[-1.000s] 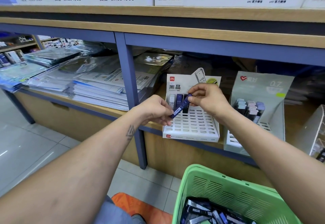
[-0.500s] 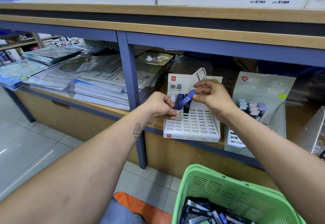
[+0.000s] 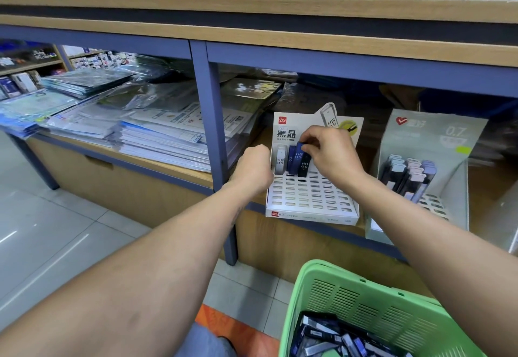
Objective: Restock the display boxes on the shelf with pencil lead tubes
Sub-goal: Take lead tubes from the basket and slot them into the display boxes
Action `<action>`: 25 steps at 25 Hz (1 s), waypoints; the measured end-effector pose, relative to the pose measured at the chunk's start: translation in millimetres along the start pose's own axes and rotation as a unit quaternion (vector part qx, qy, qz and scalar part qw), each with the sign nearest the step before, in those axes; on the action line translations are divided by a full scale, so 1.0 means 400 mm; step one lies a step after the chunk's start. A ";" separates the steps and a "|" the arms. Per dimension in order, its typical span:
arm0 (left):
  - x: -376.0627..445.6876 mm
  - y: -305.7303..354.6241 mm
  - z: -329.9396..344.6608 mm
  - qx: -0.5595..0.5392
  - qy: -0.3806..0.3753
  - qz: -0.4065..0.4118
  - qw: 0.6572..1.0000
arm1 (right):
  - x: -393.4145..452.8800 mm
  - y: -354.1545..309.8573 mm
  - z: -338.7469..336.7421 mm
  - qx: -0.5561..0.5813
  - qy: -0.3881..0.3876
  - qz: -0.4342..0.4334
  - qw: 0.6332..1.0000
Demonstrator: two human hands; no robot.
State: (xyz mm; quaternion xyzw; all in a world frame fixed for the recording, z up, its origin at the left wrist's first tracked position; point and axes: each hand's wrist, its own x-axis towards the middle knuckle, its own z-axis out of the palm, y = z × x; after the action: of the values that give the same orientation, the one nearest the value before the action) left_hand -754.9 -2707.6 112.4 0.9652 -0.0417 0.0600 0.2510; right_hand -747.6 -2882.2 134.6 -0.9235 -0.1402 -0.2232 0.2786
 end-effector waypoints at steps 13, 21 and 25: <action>-0.011 0.013 0.006 0.122 -0.009 0.057 0.991 | 0.023 0.002 0.042 0.008 -0.001 0.027 1.000; -0.013 0.015 0.002 0.099 -0.006 0.039 0.994 | 0.034 0.002 0.039 -0.017 -0.023 0.027 0.999; -0.014 0.015 0.005 0.086 -0.003 0.038 0.996 | 0.028 0.001 0.041 -0.043 -0.037 0.010 0.998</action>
State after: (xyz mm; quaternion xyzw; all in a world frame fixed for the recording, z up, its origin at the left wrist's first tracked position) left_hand -761.1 -2713.6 112.7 0.9811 -0.0733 0.0702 0.1648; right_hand -732.2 -2871.8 127.8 -0.9437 -0.1314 -0.1919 0.2353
